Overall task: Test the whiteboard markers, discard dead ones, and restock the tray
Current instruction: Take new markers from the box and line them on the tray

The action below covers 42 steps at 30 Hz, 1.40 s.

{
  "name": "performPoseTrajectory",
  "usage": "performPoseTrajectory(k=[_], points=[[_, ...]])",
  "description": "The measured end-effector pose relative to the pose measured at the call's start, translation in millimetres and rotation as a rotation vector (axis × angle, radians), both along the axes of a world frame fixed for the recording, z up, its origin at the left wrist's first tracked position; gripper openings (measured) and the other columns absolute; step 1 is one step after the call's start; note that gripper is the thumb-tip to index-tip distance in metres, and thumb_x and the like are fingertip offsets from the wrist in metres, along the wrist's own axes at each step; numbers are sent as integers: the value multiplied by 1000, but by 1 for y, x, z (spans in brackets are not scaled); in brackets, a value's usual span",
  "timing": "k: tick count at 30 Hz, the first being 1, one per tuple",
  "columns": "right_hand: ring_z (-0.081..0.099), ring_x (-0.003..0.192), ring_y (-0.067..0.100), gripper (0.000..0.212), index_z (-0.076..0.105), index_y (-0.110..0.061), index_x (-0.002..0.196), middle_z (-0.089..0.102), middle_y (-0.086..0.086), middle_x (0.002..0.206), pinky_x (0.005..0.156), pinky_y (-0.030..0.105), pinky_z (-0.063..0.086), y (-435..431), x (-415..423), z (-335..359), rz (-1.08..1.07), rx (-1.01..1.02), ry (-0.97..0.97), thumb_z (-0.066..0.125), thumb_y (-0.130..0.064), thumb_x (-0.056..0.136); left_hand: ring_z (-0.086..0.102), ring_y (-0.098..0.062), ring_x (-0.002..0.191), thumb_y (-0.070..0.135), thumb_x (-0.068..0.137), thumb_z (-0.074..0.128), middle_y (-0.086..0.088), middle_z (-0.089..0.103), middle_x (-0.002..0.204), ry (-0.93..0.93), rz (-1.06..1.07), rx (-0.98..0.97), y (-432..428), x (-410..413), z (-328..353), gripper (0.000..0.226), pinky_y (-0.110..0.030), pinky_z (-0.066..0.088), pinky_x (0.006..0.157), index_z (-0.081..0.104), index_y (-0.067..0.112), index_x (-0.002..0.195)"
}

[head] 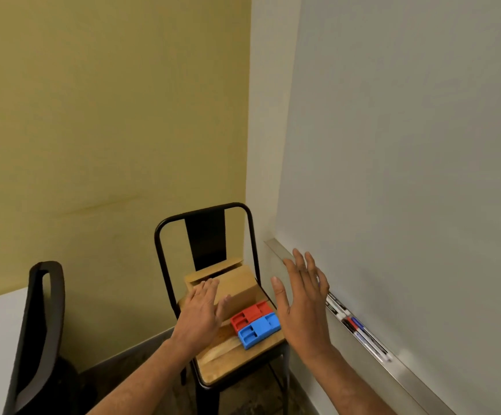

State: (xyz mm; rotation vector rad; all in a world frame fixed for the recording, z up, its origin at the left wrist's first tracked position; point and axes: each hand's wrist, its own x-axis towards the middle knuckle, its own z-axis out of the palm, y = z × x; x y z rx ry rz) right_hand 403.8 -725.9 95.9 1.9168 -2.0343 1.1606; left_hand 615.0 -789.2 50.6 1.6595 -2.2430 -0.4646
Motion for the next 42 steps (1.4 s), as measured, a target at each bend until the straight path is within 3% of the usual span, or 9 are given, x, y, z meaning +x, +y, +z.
performPoseTrajectory(k=[5,12,18,23,27,30,33,36,42], points=[[11,152,14,54,43,-26,145,28,-4,162,122,45,16,-62,34,-21,49,121,-2,27,-54,102,29,-22,150,56,104,31,-2,33,163,-61,-57,194,-64,23,-27,60,-40,24,124,31,23,155],[10,152,13,65,38,-29,149,25,-9,162,123,37,11,-130,49,-57,183,343,18,14,-59,96,32,-19,149,54,105,32,0,36,162,-53,-29,263,-113,22,-60,58,-41,22,124,33,24,154],[18,151,12,50,31,-30,151,32,-8,160,124,37,12,-180,45,-89,365,543,94,32,-46,104,34,-14,147,77,80,-2,3,42,158,-29,43,212,-141,10,-89,97,-40,22,124,36,25,153],[31,145,15,45,41,-26,146,45,-5,152,121,41,17,-214,44,-100,463,537,140,36,-41,105,47,-14,137,53,106,28,4,54,148,-64,127,160,-155,-2,-101,52,-41,26,118,40,26,149],[46,133,14,47,50,-26,139,57,-7,139,115,41,31,-233,42,-110,453,474,144,28,-47,103,65,-9,104,41,107,39,9,73,116,-23,190,2,-159,-7,-94,33,-34,39,100,57,30,132],[59,116,11,36,61,-24,129,69,-7,120,108,40,40,-237,39,-114,397,402,41,43,-41,103,67,-5,85,37,105,50,12,76,102,41,221,-66,-159,-7,-87,26,-30,50,88,67,30,122],[63,98,10,24,69,-25,116,74,-9,101,95,37,49,-235,33,-114,375,339,6,53,-34,100,69,-3,84,37,102,55,13,76,100,82,222,-31,-156,-4,-81,25,-24,57,78,70,30,121],[60,96,5,24,68,-30,117,72,-13,104,86,28,51,-231,26,-119,389,383,-19,53,-38,99,67,2,82,38,101,58,13,75,98,84,202,48,-150,-2,-82,24,-18,55,80,68,32,122],[48,118,5,32,60,-32,128,59,-13,127,101,29,44,-226,18,-132,443,446,55,58,-36,96,63,2,95,42,96,64,17,71,111,59,158,112,-142,-2,-95,36,-15,49,90,61,37,132]])
